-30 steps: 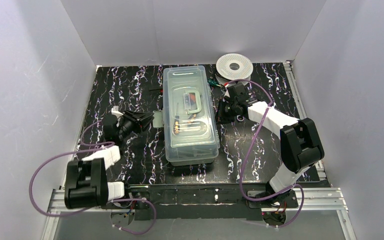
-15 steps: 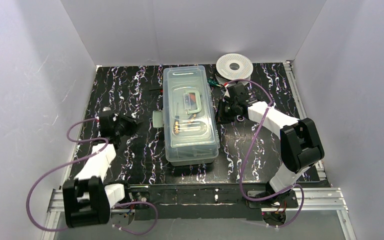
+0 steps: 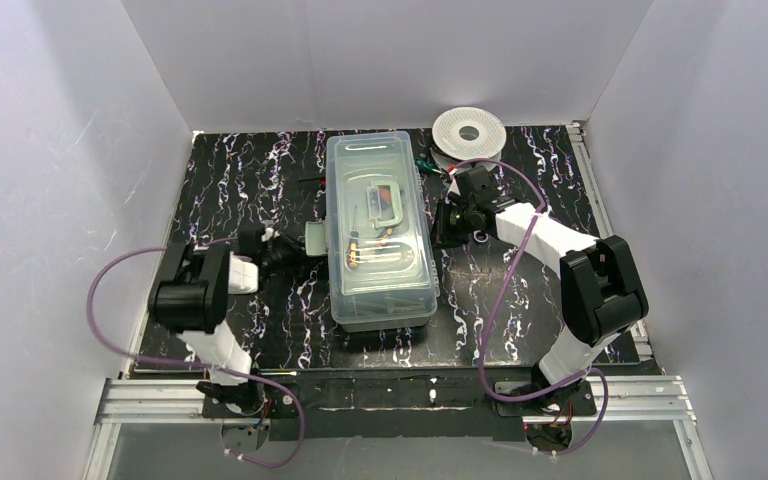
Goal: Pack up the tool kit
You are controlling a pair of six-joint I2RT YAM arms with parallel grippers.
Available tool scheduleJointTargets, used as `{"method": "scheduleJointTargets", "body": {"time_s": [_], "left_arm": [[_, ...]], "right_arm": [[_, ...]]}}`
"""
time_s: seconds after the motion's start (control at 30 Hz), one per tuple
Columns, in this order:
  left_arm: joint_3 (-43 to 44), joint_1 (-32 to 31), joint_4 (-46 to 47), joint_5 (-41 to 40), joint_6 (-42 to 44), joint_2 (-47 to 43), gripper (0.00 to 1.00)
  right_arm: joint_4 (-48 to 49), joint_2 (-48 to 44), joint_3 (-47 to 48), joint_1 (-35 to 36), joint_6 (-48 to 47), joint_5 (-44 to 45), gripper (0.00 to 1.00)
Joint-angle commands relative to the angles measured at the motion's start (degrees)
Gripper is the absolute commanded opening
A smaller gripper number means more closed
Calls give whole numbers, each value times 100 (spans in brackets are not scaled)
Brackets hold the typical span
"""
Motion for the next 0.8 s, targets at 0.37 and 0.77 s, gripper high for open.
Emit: {"method": "scheduleJointTargets", "body": {"time_s": [0.37,0.77], "left_arm": [[-78,-498,5548,1024,-2407,1543,0],[-508,-506,5560,1249,-2712,1163,0]], "right_arm": [[209,43,177,65,25,-667,1],[172,92,236,70,1,-745,1]]}}
